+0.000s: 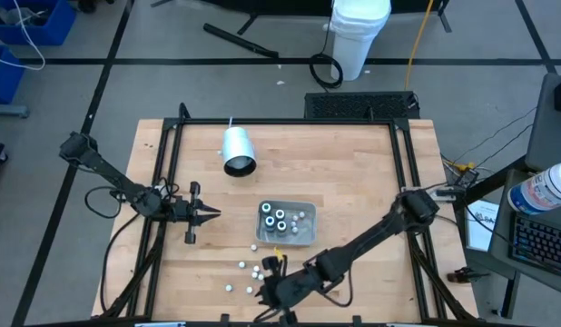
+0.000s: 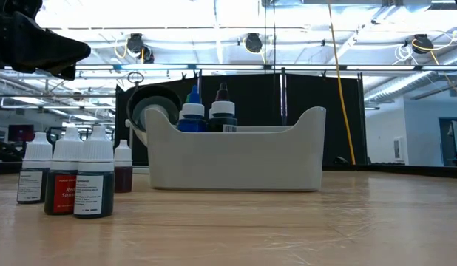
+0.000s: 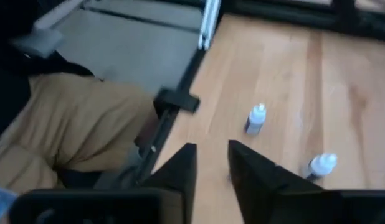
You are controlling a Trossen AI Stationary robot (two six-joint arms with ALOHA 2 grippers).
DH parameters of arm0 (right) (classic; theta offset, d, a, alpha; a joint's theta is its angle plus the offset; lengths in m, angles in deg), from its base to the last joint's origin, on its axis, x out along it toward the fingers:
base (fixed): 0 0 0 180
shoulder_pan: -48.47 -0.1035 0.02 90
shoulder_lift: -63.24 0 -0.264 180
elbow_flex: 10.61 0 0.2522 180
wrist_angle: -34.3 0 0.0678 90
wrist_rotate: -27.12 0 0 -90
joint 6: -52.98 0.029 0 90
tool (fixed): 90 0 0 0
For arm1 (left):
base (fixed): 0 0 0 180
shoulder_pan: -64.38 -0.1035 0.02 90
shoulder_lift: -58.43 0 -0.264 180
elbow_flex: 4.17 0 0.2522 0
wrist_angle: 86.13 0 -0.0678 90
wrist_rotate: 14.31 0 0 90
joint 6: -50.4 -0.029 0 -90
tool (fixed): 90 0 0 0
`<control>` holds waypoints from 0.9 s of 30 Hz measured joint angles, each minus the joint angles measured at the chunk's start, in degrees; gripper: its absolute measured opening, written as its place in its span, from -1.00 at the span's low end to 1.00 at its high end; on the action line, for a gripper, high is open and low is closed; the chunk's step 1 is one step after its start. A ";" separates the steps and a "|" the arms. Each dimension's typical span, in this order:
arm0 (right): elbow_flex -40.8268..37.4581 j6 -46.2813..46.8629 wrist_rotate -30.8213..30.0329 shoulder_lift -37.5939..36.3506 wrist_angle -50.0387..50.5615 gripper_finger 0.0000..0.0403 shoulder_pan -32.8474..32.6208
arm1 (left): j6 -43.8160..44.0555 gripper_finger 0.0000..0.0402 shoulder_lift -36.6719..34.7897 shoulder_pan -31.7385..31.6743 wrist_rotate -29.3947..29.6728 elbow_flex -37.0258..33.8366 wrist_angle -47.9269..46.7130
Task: Pick & Place food coloring
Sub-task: Put the green food coloring bottle into the gray bin
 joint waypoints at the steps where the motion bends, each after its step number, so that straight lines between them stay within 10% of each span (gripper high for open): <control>1: 0.00 0.47 -0.15 0.85 0.03 -0.55 0.18 | 0.00 -0.79 -0.02 0.00 0.00 0.00 0.00; 9: -0.02 4.98 -0.55 2.55 3.54 -0.24 2.14 | 0.00 -0.79 -0.02 0.00 0.00 0.00 0.00; 27: -0.13 12.37 -3.29 3.64 8.88 -0.24 4.57 | 0.00 -0.79 0.00 0.00 0.00 0.00 0.00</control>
